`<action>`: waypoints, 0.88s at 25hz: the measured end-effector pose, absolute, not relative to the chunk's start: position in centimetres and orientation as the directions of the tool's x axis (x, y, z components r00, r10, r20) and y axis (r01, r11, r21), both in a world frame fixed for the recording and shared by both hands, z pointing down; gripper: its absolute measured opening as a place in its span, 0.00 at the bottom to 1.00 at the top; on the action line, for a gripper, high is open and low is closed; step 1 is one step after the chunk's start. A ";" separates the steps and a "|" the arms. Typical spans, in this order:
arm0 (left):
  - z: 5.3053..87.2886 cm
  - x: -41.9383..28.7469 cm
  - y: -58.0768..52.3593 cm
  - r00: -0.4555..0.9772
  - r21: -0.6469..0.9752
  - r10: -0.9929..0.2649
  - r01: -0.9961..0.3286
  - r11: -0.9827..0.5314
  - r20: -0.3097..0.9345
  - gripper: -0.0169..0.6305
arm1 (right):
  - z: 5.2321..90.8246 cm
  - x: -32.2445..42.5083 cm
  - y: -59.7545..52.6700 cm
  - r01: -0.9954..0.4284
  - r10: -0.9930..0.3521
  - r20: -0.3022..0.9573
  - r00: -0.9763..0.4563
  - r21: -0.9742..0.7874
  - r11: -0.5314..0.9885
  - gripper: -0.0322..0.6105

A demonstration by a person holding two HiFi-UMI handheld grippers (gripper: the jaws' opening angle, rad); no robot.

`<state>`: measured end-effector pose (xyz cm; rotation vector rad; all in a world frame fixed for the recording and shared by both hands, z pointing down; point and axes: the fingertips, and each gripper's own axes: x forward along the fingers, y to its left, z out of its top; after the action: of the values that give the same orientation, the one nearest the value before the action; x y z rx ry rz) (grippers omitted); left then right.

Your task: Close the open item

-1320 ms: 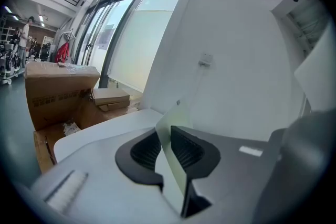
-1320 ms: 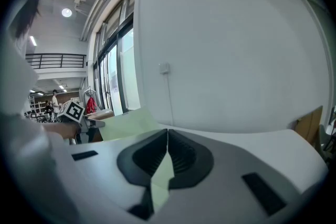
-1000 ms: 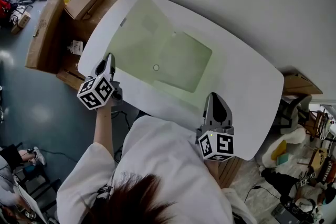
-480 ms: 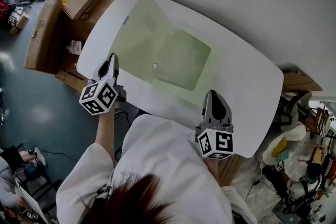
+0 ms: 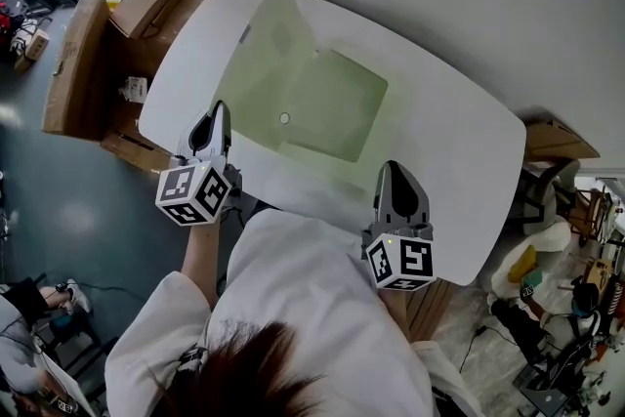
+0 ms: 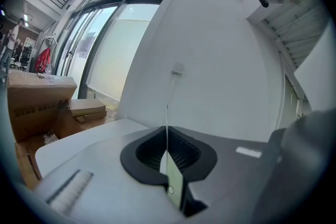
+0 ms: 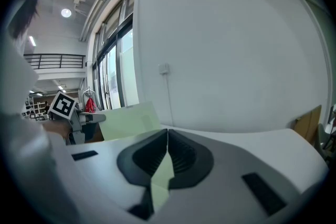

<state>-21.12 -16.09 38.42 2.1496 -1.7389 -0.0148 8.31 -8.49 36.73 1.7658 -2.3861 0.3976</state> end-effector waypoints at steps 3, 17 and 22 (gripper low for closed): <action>38.0 -20.0 -15.8 0.252 0.267 -0.943 -0.945 -0.191 0.218 0.04 | 36.8 8.5 -8.3 -0.955 -0.916 0.273 -0.293 -0.127 0.268 0.07; 37.0 -16.7 -15.2 0.304 0.201 -0.929 -0.943 -0.264 0.211 0.04 | 36.8 9.0 -8.3 -0.957 -0.920 0.270 -0.284 -0.134 0.256 0.07; 36.8 -15.5 -15.0 0.330 0.199 -0.922 -0.936 -0.292 0.203 0.04 | 36.9 9.3 -8.1 -0.959 -0.921 0.273 -0.278 -0.132 0.250 0.07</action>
<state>-15.46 -15.00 36.79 2.3186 -1.6686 0.0713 9.33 -8.12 36.88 1.7958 -2.3700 0.4121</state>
